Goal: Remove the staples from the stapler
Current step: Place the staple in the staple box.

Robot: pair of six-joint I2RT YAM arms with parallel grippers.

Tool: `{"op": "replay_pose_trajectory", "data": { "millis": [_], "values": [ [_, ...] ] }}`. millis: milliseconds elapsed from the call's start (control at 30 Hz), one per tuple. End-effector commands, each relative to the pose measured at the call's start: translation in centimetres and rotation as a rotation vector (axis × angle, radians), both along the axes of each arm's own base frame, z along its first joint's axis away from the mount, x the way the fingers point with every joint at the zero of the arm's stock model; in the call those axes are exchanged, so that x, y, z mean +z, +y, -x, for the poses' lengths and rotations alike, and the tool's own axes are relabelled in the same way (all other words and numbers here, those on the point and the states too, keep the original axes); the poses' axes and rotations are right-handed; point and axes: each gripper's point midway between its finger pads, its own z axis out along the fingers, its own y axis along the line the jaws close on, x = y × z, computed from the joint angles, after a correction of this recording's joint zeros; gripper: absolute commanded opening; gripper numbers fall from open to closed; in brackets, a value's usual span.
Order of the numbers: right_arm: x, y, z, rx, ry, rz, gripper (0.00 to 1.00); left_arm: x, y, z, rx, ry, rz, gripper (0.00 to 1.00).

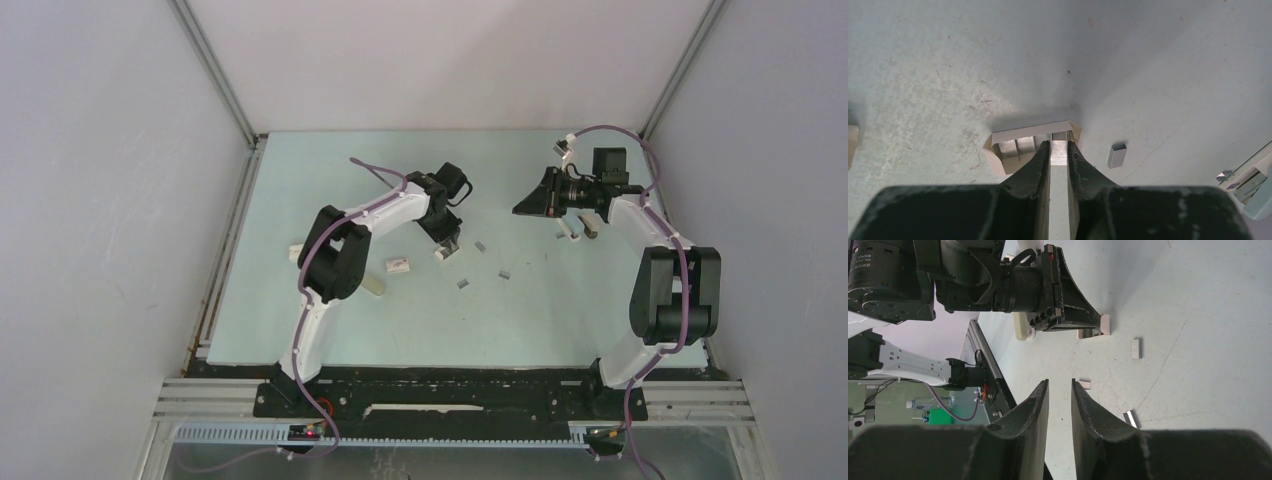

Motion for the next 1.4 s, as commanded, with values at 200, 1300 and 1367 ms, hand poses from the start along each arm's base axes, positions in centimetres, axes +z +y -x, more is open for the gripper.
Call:
{"op": "replay_pose_trajectory", "data": {
  "millis": [200, 1300, 1367],
  "values": [
    [0.50, -0.01, -0.14, 0.008, -0.014, -0.017, 0.31, 0.37, 0.04, -0.52, 0.003, -0.011, 0.012, 0.17],
    [0.49, -0.12, -0.17, 0.005, -0.012, -0.018, 0.31, -0.19, 0.58, -0.21, 0.010, -0.004, -0.017, 0.18],
    [0.54, -0.13, -0.19, 0.005, -0.014, -0.018, 0.31, -0.13, 0.56, -0.25, 0.010, -0.006, -0.016, 0.18]
  ]
}}
